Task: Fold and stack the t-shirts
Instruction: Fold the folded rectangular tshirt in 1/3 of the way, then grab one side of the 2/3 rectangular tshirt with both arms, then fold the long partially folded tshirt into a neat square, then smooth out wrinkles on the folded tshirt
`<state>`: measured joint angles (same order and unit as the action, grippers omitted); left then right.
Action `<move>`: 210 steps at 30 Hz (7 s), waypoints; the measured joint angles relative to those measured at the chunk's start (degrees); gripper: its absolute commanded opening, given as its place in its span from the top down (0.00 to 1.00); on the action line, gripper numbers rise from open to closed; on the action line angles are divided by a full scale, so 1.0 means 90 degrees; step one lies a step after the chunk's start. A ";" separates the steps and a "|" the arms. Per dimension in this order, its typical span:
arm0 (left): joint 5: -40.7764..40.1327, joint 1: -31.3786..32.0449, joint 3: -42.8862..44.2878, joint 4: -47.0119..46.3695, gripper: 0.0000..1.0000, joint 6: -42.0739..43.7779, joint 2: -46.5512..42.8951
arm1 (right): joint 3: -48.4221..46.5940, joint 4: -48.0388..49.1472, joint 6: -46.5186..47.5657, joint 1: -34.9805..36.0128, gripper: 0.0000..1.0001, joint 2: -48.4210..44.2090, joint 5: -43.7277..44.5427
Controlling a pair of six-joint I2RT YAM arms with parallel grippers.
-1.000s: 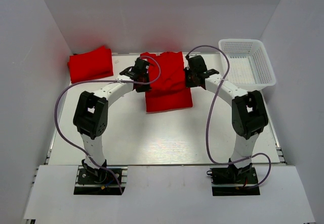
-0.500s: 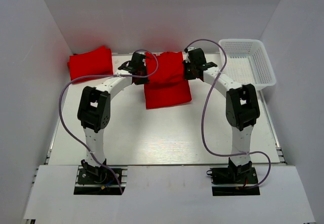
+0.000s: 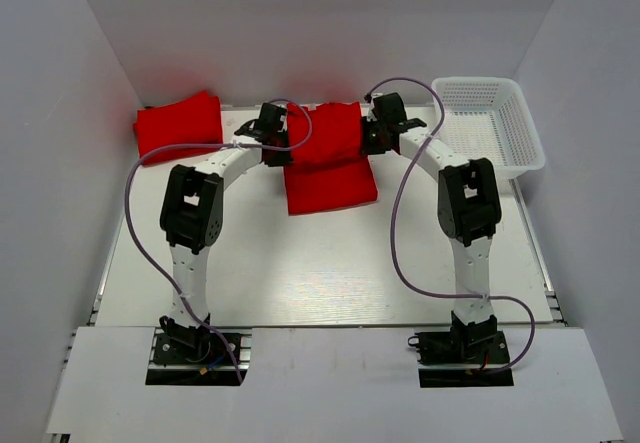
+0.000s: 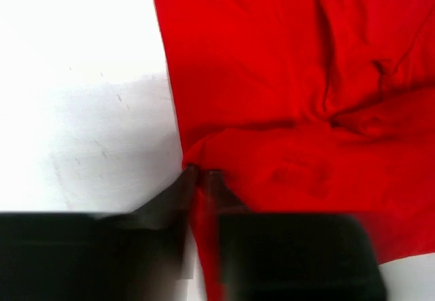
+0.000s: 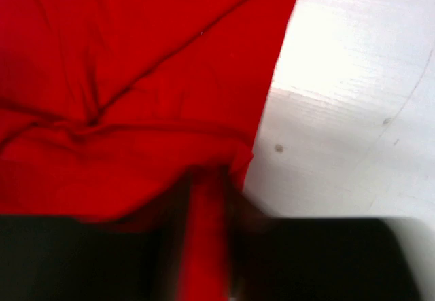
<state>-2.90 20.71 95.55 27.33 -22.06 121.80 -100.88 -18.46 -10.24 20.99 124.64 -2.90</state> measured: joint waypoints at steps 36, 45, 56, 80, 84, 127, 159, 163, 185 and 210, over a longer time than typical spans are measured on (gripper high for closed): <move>-0.0005 0.0374 -0.2455 -0.0160 0.00 0.0260 -0.1537 | 0.3211 0.0398 -0.1010 -0.0134 0.11 -0.1965 -0.0197; -0.0136 0.0515 -0.2467 -0.0051 0.00 0.0187 -0.1268 | 0.3407 0.0384 -0.1178 -0.0126 0.28 -0.1821 -0.0253; -0.0238 0.0597 -0.2565 -0.0284 0.19 0.0136 -0.1241 | 0.3602 0.0590 -0.1299 -0.0124 0.46 -0.1778 -0.0549; 0.1049 0.0782 -0.4184 -0.1032 1.00 -0.0294 -0.2543 | 0.5382 0.1088 -0.1515 -0.0092 1.00 -0.3439 -0.0833; 0.1333 0.0925 -0.4328 -0.0544 1.00 -0.0340 -0.3308 | 0.5972 0.0886 -0.1530 -0.0068 1.00 -0.4384 -0.0838; 0.0272 0.0112 -0.0539 0.1005 1.00 -0.0724 -0.1773 | 0.1146 0.0019 -0.0998 -0.0080 1.00 -0.1994 -0.0384; 0.1231 -0.0656 0.0908 -0.0559 0.00 -0.0260 0.0454 | -0.0814 0.0391 -0.1294 -0.0454 0.10 0.0420 -0.0942; 0.1173 -0.0697 0.1185 -0.0408 0.00 -0.0211 0.0617 | -0.1088 0.0471 -0.1319 -0.0493 0.10 0.0500 -0.1132; 0.2754 -0.0432 -0.0039 -0.0279 0.00 0.1256 -0.0126 | 0.0991 0.0724 -0.0862 -0.0401 0.10 -0.1064 -0.1984; 0.3249 -0.0323 0.1656 -0.0760 0.00 0.1292 0.1484 | 0.1265 0.0743 -0.0930 -0.0379 0.10 -0.1042 -0.1982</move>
<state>26.35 17.80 110.45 20.49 -10.44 135.15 -89.49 -11.77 -18.61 17.58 115.26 -20.73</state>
